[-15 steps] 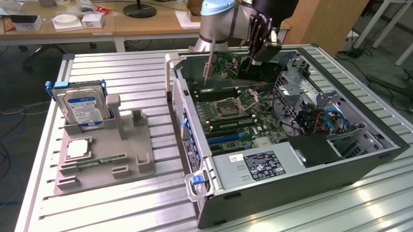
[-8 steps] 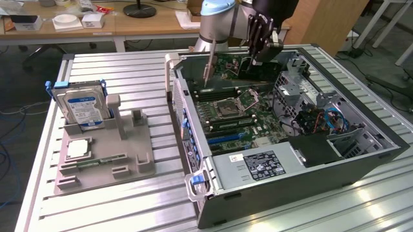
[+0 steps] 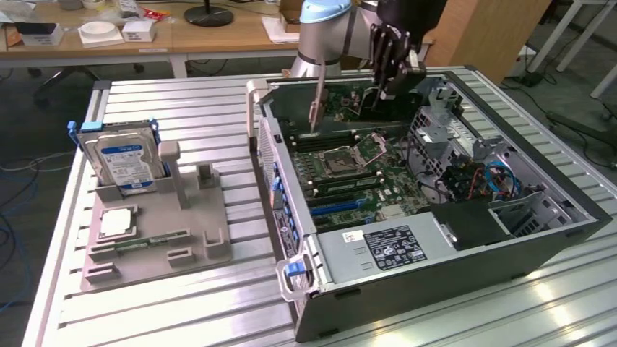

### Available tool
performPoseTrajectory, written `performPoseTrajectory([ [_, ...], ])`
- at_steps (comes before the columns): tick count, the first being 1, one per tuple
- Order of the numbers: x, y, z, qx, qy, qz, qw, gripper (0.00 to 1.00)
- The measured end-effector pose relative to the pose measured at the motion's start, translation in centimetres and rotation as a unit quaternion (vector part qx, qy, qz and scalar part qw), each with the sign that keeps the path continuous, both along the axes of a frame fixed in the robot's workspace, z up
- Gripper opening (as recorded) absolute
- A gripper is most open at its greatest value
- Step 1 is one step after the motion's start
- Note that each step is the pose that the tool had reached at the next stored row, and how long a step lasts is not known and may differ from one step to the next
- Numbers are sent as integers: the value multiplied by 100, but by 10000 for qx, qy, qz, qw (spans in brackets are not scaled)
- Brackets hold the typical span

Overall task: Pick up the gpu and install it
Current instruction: 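Insert the gpu into the slot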

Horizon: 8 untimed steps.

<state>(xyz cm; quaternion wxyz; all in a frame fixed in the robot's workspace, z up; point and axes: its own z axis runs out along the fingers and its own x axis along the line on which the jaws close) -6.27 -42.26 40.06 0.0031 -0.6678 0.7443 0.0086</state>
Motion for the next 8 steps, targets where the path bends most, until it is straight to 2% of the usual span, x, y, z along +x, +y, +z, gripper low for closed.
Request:
performPoseTrajectory([
  [2, 0, 0, -22, 0, -2, 168, 9999, 26],
  [8, 1, -1, -88, 2, -9, 450, 9990, 26],
])
